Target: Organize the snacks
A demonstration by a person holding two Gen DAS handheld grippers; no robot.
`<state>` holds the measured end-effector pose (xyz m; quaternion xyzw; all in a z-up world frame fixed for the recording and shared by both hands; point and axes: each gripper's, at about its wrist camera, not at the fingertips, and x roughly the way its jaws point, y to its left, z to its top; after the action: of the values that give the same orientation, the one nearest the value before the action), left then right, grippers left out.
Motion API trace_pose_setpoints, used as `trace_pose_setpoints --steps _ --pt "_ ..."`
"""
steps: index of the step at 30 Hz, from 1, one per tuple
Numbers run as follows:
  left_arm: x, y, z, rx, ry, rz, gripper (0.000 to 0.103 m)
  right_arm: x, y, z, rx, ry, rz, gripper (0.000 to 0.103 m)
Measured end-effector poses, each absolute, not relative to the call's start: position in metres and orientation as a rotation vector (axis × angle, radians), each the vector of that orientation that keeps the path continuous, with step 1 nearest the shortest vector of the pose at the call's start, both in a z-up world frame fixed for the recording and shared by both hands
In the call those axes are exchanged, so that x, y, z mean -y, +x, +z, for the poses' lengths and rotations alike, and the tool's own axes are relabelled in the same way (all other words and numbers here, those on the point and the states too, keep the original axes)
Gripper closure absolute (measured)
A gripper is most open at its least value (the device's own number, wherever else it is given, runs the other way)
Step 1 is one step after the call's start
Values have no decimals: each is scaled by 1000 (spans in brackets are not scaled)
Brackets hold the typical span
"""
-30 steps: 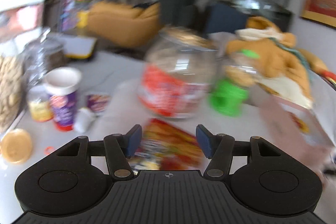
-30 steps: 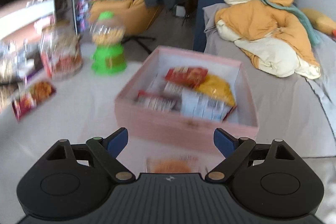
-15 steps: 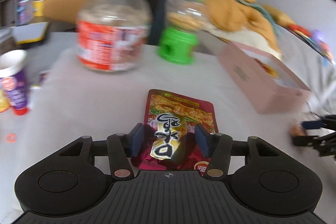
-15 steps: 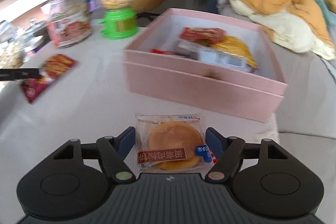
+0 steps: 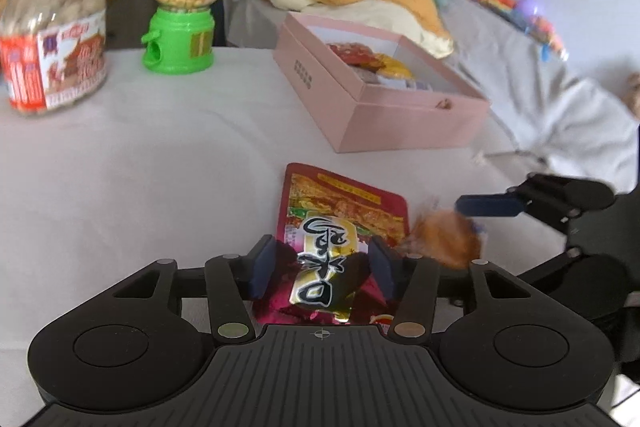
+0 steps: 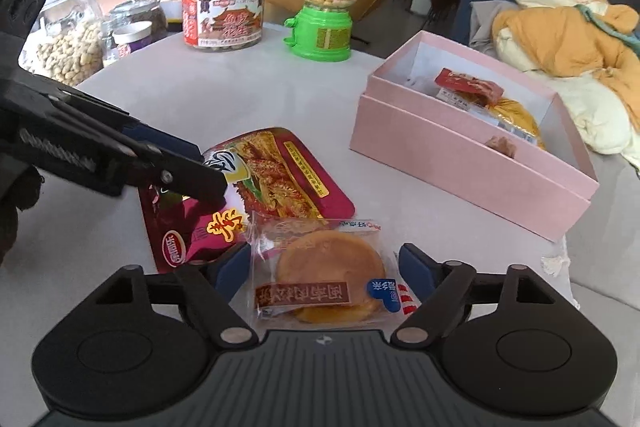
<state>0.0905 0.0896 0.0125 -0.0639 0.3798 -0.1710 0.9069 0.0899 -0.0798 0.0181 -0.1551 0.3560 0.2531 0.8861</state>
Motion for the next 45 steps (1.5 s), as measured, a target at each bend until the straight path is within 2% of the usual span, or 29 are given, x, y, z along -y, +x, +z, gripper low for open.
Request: trace_pose_setpoints --steps 8,11,15,20,25,30,37,41,42,43,45 --pt "-77 91 16 -772 -54 -308 40 101 93 11 -740 -267 476 15" --pt "-75 86 24 -729 -12 -269 45 113 93 11 -749 -233 458 15" --pt "-72 77 47 -627 -13 -297 45 132 85 11 -768 -195 469 15" --pt "-32 83 55 -668 29 -506 45 150 67 9 -780 -182 511 15" --pt "22 80 42 -734 212 -624 45 157 47 10 -765 -217 555 14" --pt "53 81 22 -721 439 -576 38 173 45 8 -768 -182 551 12" --pt "58 115 15 -784 353 -501 30 179 47 6 -759 -142 529 10" --pt "48 137 14 -842 176 -548 30 176 44 5 -755 -168 511 7" --pt "45 139 14 -838 149 -555 33 176 46 5 -758 -162 508 6" --pt "42 140 13 -825 121 -554 42 176 47 5 -761 -157 504 6" --pt "31 139 11 -803 46 -551 42 176 48 5 -765 -155 489 5"
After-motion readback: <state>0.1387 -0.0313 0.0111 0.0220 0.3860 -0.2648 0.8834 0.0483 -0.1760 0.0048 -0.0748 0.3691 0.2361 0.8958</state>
